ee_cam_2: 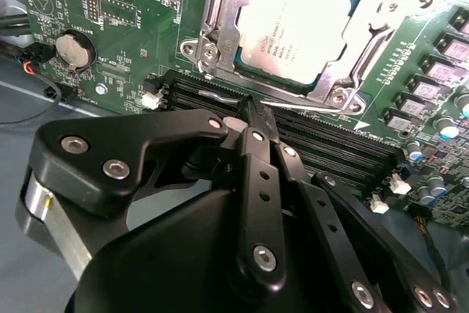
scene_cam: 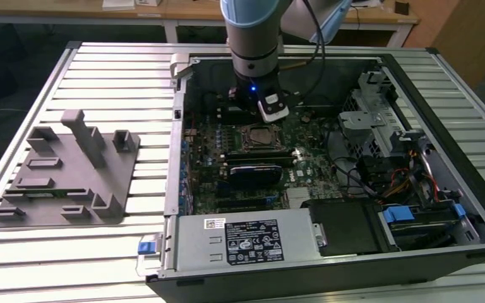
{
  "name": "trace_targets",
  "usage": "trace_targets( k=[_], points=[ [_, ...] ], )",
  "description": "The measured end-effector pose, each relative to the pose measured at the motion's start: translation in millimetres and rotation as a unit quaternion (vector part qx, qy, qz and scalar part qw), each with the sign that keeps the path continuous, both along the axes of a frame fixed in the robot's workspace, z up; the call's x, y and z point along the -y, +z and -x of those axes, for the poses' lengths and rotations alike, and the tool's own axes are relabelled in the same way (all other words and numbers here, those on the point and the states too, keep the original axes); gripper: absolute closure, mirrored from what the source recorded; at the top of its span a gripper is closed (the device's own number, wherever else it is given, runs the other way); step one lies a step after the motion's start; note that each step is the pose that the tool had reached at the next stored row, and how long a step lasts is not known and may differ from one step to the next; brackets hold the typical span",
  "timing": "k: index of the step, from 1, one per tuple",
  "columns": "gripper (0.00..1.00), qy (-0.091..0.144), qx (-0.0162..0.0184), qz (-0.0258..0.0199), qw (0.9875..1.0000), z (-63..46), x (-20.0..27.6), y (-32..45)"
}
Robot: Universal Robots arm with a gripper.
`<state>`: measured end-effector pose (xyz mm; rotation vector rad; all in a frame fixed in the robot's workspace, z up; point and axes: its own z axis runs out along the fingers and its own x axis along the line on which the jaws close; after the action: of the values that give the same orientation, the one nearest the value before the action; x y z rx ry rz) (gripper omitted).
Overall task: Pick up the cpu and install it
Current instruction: 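Install the first cpu locking lever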
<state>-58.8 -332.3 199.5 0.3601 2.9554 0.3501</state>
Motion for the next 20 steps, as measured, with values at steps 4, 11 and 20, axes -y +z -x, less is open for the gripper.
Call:
trace_targets(
  k=[4, 11, 20],
  points=[
    [0.89, 0.0, 0.0038, 0.0001, 1.0, 0.0, -0.1, -2.1],
    [0.89, 0.0, 0.0077, 0.0005, 1.0, 0.0, 0.4, -5.3],
    [0.89, 0.0, 0.0096, 0.0005, 1.0, 0.0, 4.7, -7.6]
  ],
)
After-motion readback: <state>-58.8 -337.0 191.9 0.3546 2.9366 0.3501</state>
